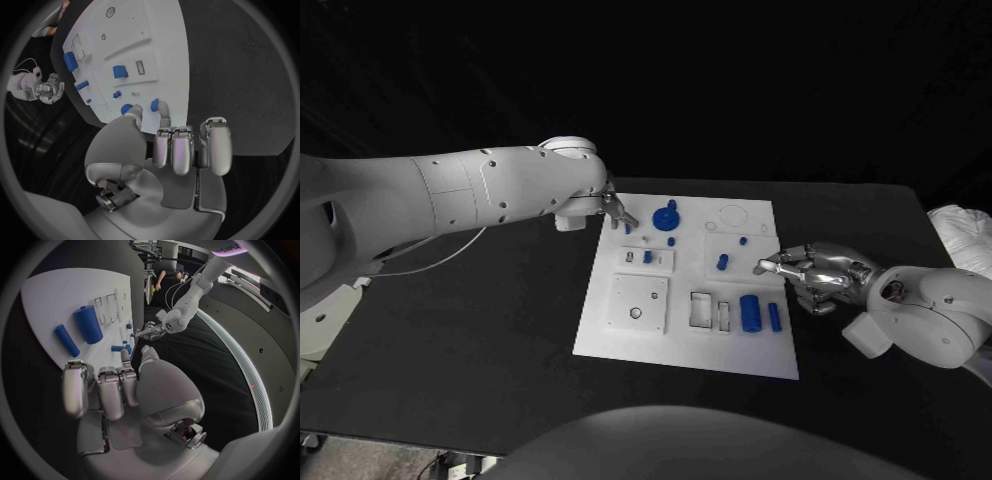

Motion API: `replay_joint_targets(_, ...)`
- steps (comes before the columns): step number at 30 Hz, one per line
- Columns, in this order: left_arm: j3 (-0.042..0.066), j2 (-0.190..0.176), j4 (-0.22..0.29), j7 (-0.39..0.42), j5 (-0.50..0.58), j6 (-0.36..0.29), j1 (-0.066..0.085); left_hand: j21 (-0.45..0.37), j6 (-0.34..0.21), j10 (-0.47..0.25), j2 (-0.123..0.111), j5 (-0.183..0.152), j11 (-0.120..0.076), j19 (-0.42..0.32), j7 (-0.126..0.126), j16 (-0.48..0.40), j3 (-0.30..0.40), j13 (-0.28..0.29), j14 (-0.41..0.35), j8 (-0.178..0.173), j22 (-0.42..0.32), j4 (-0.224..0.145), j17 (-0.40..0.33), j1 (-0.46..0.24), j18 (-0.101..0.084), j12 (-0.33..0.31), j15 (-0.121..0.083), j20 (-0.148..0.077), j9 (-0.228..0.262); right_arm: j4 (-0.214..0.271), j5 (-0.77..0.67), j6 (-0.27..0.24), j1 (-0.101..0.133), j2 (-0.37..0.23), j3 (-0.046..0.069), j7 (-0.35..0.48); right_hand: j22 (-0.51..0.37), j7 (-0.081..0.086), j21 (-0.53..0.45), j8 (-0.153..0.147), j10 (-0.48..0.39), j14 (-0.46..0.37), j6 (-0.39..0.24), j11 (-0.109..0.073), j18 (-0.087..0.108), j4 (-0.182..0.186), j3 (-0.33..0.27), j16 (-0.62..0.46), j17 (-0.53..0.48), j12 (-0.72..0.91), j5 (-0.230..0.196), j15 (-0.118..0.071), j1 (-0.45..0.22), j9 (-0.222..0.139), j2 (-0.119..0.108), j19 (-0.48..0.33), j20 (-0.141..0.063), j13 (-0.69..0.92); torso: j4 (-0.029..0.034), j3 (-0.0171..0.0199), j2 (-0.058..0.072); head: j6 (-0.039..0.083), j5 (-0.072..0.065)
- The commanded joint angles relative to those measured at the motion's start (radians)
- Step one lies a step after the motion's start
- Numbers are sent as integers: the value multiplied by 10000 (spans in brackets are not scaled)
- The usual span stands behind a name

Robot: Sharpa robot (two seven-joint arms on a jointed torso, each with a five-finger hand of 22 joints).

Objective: Assemble the parts on the task board

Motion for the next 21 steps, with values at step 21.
replay_joint_targets(21, 15, 324, -431, -19, -201, -616, -158, -32, 103, 1039, 244, 776, -24, 515, 13, 24, -137, 2633, 1071, -155, 1533, -5, 2635, 542, -66, 23, -19, -9, 10, -76, -81, 313, -9, 40, -1, -55, 2003, 33, -46, -36, 1449, 1042, -59, -421, -126, 45, 32, 34, 2633, -44, 77, -46, -40, -18, 65, -10, 18, 598, -47, -2, 3, 2, 12)
